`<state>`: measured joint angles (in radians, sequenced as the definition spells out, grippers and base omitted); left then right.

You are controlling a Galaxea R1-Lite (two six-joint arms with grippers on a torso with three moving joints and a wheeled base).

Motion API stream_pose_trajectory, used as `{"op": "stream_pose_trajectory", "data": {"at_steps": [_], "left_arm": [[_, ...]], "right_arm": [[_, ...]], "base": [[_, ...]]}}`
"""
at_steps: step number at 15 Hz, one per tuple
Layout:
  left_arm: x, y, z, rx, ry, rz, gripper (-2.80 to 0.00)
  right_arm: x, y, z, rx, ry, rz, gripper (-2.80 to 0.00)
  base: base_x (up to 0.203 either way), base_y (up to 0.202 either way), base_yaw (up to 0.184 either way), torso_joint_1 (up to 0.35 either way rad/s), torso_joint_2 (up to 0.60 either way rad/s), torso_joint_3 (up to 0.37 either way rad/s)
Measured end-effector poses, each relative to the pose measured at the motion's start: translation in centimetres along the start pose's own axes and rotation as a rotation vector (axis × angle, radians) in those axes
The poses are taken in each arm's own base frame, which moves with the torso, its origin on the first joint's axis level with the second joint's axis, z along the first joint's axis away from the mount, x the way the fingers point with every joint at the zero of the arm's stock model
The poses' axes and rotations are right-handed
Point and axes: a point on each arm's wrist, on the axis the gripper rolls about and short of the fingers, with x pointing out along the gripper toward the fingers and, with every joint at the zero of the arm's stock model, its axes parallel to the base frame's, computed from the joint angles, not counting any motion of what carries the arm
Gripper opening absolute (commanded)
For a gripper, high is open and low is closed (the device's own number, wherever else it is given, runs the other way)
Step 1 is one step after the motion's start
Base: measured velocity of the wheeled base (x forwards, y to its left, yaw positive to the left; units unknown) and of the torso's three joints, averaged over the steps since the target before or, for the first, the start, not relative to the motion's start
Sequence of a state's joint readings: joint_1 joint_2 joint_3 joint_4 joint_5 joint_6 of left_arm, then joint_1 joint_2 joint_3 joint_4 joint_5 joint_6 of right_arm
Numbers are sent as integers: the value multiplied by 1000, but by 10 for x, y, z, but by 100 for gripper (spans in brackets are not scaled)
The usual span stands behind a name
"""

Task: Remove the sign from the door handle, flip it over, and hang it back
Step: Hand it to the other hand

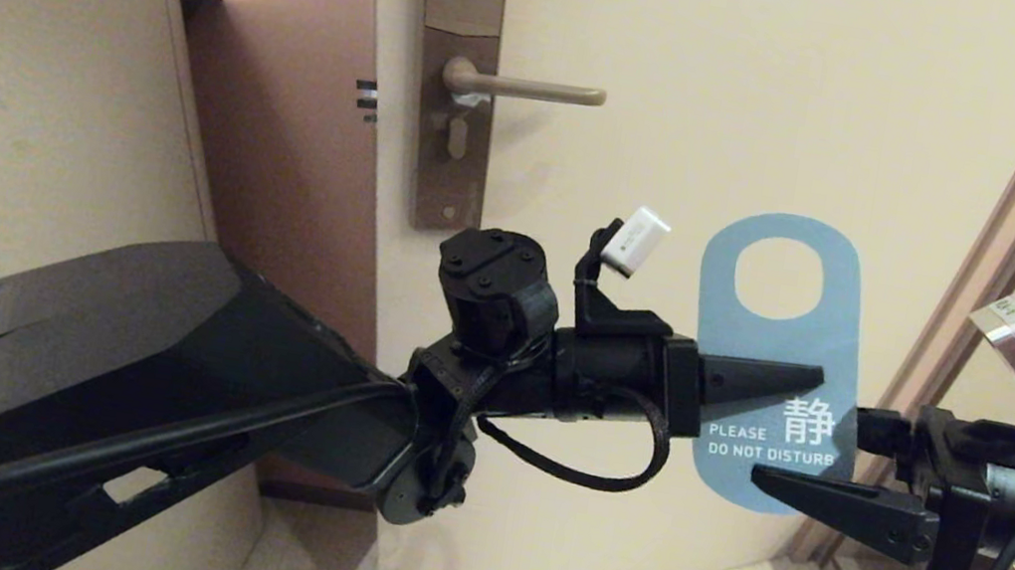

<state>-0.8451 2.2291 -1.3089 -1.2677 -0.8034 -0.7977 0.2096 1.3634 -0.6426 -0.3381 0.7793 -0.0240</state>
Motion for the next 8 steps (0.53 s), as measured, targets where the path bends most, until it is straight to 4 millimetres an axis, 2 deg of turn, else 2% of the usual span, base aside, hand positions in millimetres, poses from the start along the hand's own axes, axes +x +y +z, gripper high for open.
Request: {"op": "stream_pose_trajectory", "data": {"at_steps": [8], "left_arm": [[0,-2,1,5,-1,-4,-280]], "right_arm": [[3,3,4,-15,-5,18,0]], "base": [[0,0,0,0,0,0]]}}
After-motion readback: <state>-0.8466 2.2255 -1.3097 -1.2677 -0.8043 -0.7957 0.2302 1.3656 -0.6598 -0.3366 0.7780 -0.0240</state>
